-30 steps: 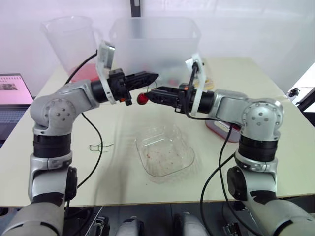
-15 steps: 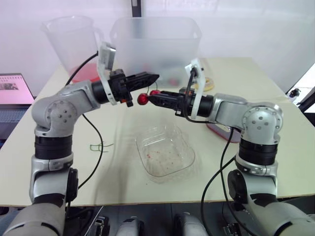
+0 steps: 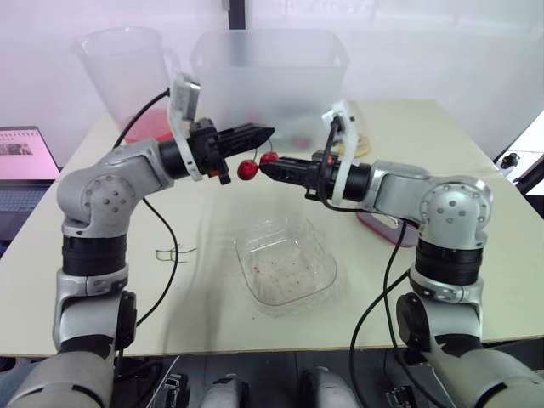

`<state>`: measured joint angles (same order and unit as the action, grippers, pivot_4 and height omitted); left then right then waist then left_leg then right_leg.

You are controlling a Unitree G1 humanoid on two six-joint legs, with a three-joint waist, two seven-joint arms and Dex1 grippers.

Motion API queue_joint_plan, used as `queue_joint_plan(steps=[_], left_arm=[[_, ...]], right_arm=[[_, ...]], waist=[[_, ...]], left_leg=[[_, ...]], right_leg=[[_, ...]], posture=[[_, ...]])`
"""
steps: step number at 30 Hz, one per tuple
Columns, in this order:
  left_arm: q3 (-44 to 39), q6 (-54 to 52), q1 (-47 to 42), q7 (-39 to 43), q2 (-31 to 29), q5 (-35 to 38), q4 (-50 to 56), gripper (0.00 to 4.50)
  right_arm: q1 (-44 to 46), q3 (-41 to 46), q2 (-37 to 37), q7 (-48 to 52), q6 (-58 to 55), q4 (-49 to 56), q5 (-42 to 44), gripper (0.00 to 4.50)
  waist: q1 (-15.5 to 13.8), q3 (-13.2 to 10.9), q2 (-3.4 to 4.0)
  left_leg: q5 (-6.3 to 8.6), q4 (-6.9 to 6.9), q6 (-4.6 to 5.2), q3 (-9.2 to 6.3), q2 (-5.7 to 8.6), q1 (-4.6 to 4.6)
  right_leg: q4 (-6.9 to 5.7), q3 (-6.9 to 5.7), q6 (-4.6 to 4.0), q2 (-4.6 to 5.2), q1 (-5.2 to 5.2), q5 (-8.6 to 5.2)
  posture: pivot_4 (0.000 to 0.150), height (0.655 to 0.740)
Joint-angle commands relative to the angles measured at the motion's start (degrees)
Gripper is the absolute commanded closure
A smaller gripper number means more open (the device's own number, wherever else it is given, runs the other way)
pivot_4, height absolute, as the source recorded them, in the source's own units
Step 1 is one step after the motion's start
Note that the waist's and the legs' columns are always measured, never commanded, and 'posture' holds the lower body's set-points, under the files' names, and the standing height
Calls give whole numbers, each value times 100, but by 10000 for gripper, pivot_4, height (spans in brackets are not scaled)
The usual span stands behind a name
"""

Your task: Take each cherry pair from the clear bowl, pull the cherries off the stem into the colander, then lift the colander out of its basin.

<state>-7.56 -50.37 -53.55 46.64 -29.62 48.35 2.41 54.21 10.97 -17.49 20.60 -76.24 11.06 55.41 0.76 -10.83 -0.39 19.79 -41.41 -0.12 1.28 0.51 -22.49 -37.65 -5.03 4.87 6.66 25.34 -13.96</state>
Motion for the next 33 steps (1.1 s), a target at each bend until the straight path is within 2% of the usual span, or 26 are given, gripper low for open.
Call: queue_joint_plan(steps=[1, 9, 14, 17, 19, 22, 24, 26, 29, 32, 33], left_arm=[[-55, 125, -64, -6, -1, -25, 140, 45000], [-198, 243, -172, -139, 103, -73, 30, 45000], [-240, 341, -189, -201, 128, -72, 26, 45000], [-265, 397, -163, -242, 154, -58, 38, 45000], [-295, 392, -126, -277, 171, -26, 78, 45000], [-308, 384, -40, -295, 173, -3, 156, 45000], [-354, 385, 39, -349, 193, 22, 200, 45000], [-373, 392, 96, -382, 226, 31, 236, 45000], [-366, 406, 124, -406, 277, 25, 261, 45000], [-343, 429, 121, -404, 314, 4, 260, 45000], [-331, 439, 121, -388, 314, -11, 261, 45000]], right_arm=[[50, -24, -107, 124, 29, 223, 153, 36850], [-317, -350, -431, 261, -338, 161, 73, 36850], [-477, -223, -627, 222, -688, 45, 126, 36850], [-463, -138, -1001, 421, -780, 26, 136, 36850], [-309, -31, -1540, 694, -644, -156, 6, 36850], [-241, -459, -2779, 1426, 192, -511, -780, 36850], [-286, -1095, -3874, 2044, 1163, -1180, -1800, 36850], [-356, -1733, -4567, 2488, 2069, -1831, -2738, 36850], [-382, -2309, -4802, 2913, 2984, -2572, -3592, 36850], [-377, -2574, -4743, 3179, 3660, -3153, -4215, 36850], [-352, -2544, -4679, 3235, 3752, -3273, -4270, 33619]], waist=[[-4, 0, 0], [-4, 0, -1], [-11, 0, 0], [-18, 0, 0], [-20, 0, -1], [-65, -2, -1], [-66, -2, -1], [-75, -2, -4], [-41, -3, -6], [16, -4, -4], [17, -4, -3]], left_leg=[[0, 0, 0, 0, 0, 0], [0, 0, 0, 0, 0, 0], [0, 0, 0, 0, 0, 0], [0, -1, 0, -1, 1, 0], [0, -1, 0, 0, 1, -1], [1, -1, 3, 0, 7, -4], [3, 0, 7, 2, 7, -4], [4, 3, 9, 5, 7, -1], [4, 6, 8, 12, 2, 2], [3, 8, 6, 17, -4, 6], [2, 10, 5, 18, -7, 7]], right_leg=[[0, 0, 0, 0, 0, 0], [0, 0, 0, 0, 0, 0], [7, 0, 0, 1, 0, 0], [12, 0, 0, 2, -1, 0], [18, 0, 0, 1, -1, 0], [25, 0, 0, 5, -3, 0], [32, 0, 0, 4, -5, 0], [35, 2, 1, 3, -6, 0], [34, 4, 1, 2, -5, -1], [33, 6, 1, 1, -4, -1], [32, 6, 1, 1, -2, -1]], posture=[[1500, 6863], [1500, 6863], [1500, 6863], [1500, 6863], [1500, 6863], [1500, 6863], [1500, 6863], [1500, 6863], [1500, 6863], [1500, 6863], [1500, 6863]])
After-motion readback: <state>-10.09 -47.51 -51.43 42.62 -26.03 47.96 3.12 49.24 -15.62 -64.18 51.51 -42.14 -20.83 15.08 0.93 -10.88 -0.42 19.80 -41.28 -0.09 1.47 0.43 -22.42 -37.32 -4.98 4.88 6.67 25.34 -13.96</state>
